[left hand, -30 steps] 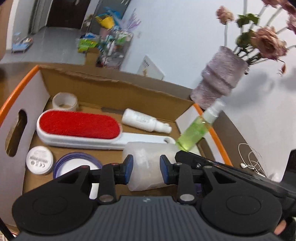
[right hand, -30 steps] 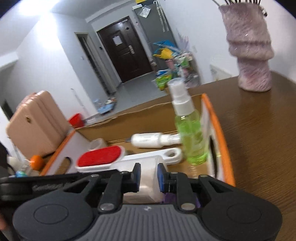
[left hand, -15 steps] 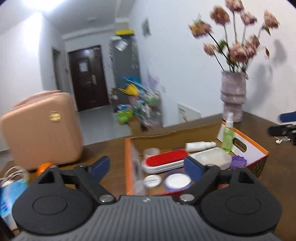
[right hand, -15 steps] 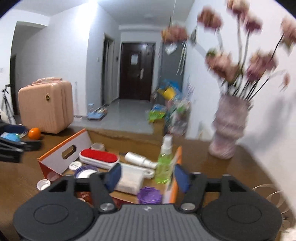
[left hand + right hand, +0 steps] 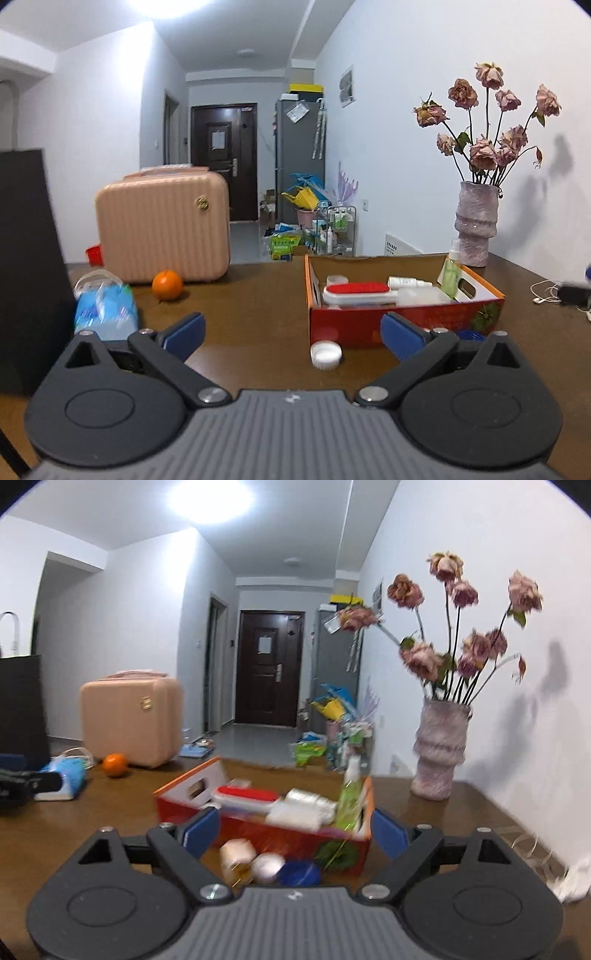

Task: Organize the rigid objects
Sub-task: 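Withdraw both tools from the box back over the table, then grasp the white screw cap with the left tool while the right tool grasps the blue cap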

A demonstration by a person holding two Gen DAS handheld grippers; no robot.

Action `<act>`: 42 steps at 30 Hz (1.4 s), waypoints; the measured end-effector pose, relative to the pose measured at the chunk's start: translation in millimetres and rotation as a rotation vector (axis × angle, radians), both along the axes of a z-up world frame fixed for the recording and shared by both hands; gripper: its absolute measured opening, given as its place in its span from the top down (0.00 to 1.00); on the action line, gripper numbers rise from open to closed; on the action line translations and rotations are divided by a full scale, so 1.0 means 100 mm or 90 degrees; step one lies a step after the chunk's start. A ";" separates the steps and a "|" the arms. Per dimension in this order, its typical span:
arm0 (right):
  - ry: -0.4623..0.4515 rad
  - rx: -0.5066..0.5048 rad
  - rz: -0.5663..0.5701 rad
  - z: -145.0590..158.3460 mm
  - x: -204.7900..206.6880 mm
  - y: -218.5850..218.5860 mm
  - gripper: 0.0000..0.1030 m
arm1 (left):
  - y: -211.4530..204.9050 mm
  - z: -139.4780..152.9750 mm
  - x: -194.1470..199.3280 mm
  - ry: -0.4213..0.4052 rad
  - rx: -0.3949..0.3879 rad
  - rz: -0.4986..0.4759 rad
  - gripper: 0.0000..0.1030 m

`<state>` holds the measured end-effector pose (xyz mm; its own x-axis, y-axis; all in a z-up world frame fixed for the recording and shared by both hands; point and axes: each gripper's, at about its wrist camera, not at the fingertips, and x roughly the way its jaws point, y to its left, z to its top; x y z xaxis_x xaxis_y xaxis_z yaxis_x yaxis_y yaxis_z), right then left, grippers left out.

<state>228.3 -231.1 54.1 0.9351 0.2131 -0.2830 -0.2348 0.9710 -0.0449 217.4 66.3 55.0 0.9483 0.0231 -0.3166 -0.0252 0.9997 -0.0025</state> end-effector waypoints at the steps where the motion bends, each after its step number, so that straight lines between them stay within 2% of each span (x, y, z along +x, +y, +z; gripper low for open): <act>1: 0.008 0.004 0.009 -0.06 -0.10 0.01 0.12 | 0.00 -0.02 -0.11 -0.001 -0.009 0.002 0.00; 5: 0.032 0.026 0.028 -0.28 -0.49 0.02 0.04 | -0.03 -0.17 -0.48 0.002 -0.027 0.012 0.00; 7: 0.043 0.048 0.035 -0.42 -0.69 -0.01 0.04 | -0.06 -0.31 -0.60 0.023 -0.027 0.023 0.00; 10: 0.038 0.034 0.038 -0.58 -0.91 -0.03 0.04 | -0.09 -0.48 -0.69 0.066 -0.044 0.026 0.00; 13: 0.032 0.021 0.021 -0.65 -0.97 -0.06 0.04 | -0.11 -0.56 -0.67 0.090 -0.051 0.025 0.00; 17: 0.043 0.026 0.006 -0.68 -0.89 -0.12 0.08 | -0.14 -0.53 -0.60 0.084 -0.036 0.030 0.00; 19: 0.052 0.038 0.004 -0.69 -0.82 -0.16 0.12 | -0.17 -0.53 -0.53 0.087 -0.033 0.029 0.00; 24: 0.073 0.046 -0.001 -0.74 -0.59 -0.24 0.13 | -0.25 -0.58 -0.23 0.119 -0.013 0.016 0.00; 27: 0.082 0.042 -0.002 -0.77 -0.40 -0.27 0.18 | -0.28 -0.61 0.04 0.128 -0.007 0.001 0.01; 30: 0.107 0.037 -0.011 -0.78 -0.10 -0.28 0.23 | -0.30 -0.64 0.40 0.157 -0.012 -0.011 0.06; 33: 0.151 0.050 -0.037 -0.78 0.25 -0.32 0.23 | -0.28 -0.69 0.77 0.179 -0.015 -0.015 0.11; 36: 0.175 0.075 -0.036 -0.78 0.61 -0.36 0.34 | -0.24 -0.75 1.12 0.209 -0.029 -0.021 0.22; 42: 0.198 0.052 -0.001 -0.90 1.25 -0.23 0.34 | -0.18 -0.92 1.75 0.227 -0.046 -0.036 0.28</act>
<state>353.3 -254.1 -35.7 0.8069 0.2459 -0.5371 -0.2241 0.9687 0.1069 392.9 48.3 -36.7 0.7768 -0.0609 -0.6268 0.0182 0.9971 -0.0742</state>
